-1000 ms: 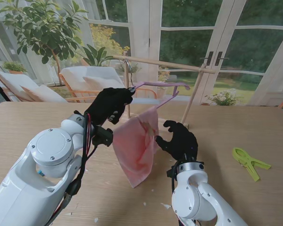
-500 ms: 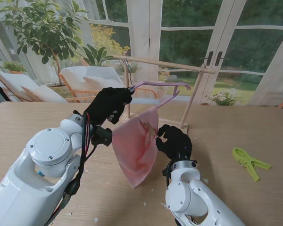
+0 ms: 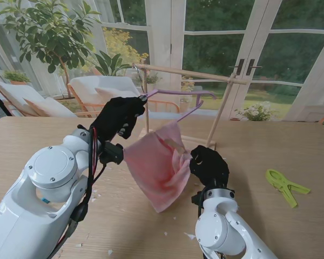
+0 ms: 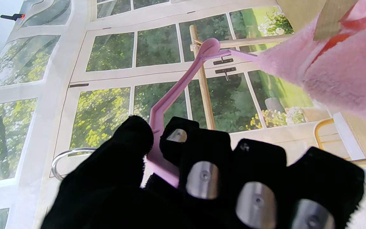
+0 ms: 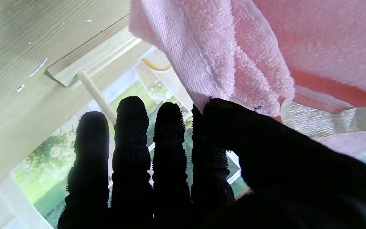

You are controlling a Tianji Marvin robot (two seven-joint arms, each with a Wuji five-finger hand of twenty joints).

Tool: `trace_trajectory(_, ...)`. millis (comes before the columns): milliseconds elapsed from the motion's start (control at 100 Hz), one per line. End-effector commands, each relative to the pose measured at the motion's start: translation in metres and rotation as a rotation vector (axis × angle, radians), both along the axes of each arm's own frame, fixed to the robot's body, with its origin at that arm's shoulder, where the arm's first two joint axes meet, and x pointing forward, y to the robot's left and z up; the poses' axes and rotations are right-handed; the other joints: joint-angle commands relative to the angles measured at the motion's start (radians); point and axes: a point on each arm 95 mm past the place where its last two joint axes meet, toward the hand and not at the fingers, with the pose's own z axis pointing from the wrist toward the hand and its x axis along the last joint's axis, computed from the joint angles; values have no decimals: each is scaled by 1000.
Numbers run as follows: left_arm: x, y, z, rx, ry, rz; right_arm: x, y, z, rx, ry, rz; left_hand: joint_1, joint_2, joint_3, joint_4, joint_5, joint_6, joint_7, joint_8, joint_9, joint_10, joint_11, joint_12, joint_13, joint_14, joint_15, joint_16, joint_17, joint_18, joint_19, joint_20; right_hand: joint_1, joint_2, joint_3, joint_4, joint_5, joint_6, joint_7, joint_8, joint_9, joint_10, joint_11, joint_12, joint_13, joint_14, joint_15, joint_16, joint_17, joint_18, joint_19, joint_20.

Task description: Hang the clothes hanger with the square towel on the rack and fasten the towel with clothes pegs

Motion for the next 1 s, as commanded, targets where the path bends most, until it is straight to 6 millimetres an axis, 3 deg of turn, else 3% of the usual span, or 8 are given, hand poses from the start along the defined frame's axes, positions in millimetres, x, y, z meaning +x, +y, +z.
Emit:
trace_trajectory(0,-1,0,3,-12,-7,-7,-4,0,-5,7,30,3,2,9,37,-9,57,42,30,41,35,-56,30,-2,29,-16,135,36,13,-6,271,22,8,-3,50,8,11,-10,102,49,-7,12,32,13,18,9,23,13,4,-2,34,635)
trace_trajectory(460,-1,11,11,-35,-23,8,-4,-12,-16,-14,114,-17,4,12,34,-10,56,42,30,41,35,-56,30,-2,29,-14,134,37,12,-3,271,24,0,0,69,23,-5,3,119,89,-21,18,52,17,8,5,40,17,7,-10,55,634)
trace_trajectory(750,-2,12,15,-45,-30,6,-2,-23,-28,-78,190,-24,5,13,31,-10,56,42,30,42,35,-56,30,-2,29,-14,134,37,12,-2,271,24,21,18,27,12,-25,-3,84,54,-44,9,24,0,-15,4,6,3,-7,-17,44,625)
trace_trajectory(800,-2,12,16,-45,-30,5,-2,-25,-30,-96,209,-19,6,13,31,-10,56,42,30,42,35,-56,30,-2,29,-14,134,37,12,-2,271,24,22,8,18,10,-68,11,49,15,-83,10,-5,-14,-47,-1,-28,-10,-24,-23,27,619)
trace_trajectory(880,-3,11,17,-44,-31,3,-3,-29,-32,-122,232,-9,6,14,30,-10,56,42,30,42,35,-56,30,-2,29,-13,134,38,12,-2,271,24,-12,24,6,23,-182,64,-119,-157,-182,9,-102,-79,-123,-5,-134,-50,-62,-22,-32,602)
trace_trajectory(920,-3,11,17,-42,-31,2,-3,-30,-31,-138,239,-1,6,13,30,-10,56,42,30,42,35,-56,30,-2,29,-14,134,38,12,-2,271,24,-56,84,-24,83,-213,95,-328,-129,-237,9,-150,-130,-164,-6,-199,-69,-84,-20,-76,606)
trace_trajectory(990,-3,11,17,-39,-32,1,-5,-33,-26,-182,249,15,6,13,29,-10,56,42,30,42,35,-56,30,-2,29,-14,134,38,12,-2,271,24,-101,30,-48,70,-356,137,-499,-173,-349,8,-214,-183,-238,-4,-287,-100,-123,-23,-137,599)
